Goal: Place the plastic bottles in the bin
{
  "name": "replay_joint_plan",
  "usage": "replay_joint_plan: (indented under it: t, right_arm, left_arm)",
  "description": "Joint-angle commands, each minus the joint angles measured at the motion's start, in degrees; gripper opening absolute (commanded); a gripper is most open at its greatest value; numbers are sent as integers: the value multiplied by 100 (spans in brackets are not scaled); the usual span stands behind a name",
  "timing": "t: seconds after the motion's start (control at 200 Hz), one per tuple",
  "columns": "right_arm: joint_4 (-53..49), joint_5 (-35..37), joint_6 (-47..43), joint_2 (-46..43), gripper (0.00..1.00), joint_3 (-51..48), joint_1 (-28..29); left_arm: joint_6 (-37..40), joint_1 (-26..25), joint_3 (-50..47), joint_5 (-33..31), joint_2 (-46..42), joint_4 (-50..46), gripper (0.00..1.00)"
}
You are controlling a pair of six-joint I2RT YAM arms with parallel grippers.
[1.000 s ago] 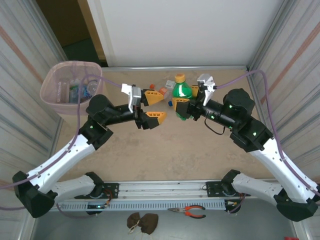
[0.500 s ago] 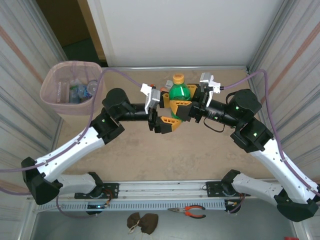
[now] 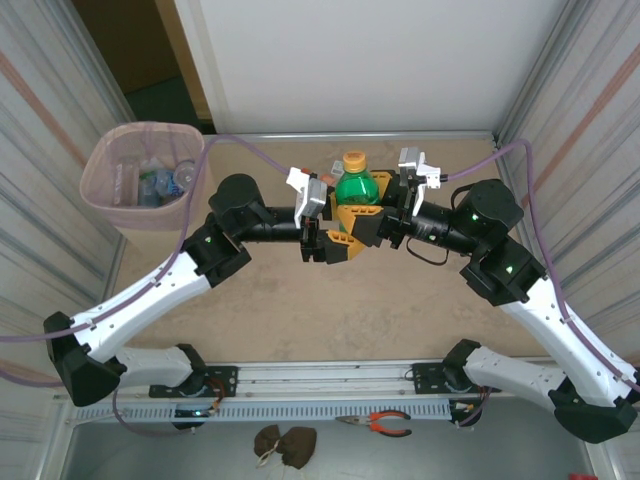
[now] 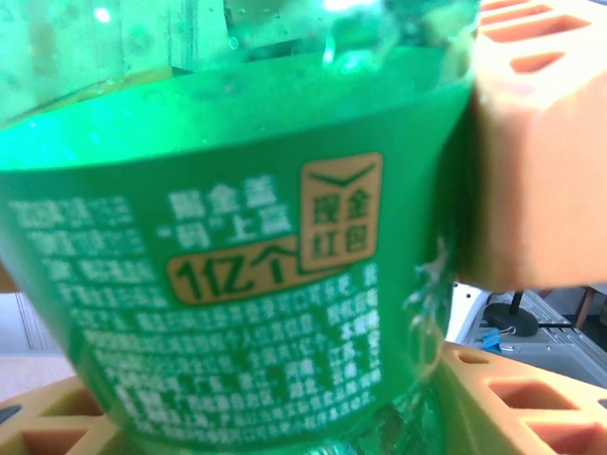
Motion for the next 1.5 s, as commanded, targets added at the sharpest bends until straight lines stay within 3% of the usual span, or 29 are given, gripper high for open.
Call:
replay_joint_plan:
  t: [0.0,0.21,0.416,0.691,0.977,1.062,1.293,1.498]
  right_arm:
    - [183,3,-42,-24,63,16,37]
    - [158,98,-42,14,73,8,49]
    - [-45,608,-136,-119,87,-7,45]
    - [-313,1611,-301,-544,90,-201,36]
    - [-596,2009,-394,-777,93,-359,-96]
    - [-633,1960,-385,-775,93,-385,-139]
    - [-695,1820,-300,-689,93,-385,-283]
    - [-693,1729,-184,-626,93,-369,-389]
  left_arm:
    - [189,-62,177,53,-17,-99,57]
    - [332,-62,275,-59,-81,-434,56]
    - [563,-53,157,-727,-408,-762,60]
    - [604,207,362,-1841,-757,-1816,54]
    - [-191,1089,824,-3267,-1006,-3263,50]
    - [-544,1500,1035,-3635,-1002,-3759,55]
    - [-1975,2327,1568,-5628,-863,-5036,50]
    - [-3172,2907,2269,-6417,-491,-6207,50]
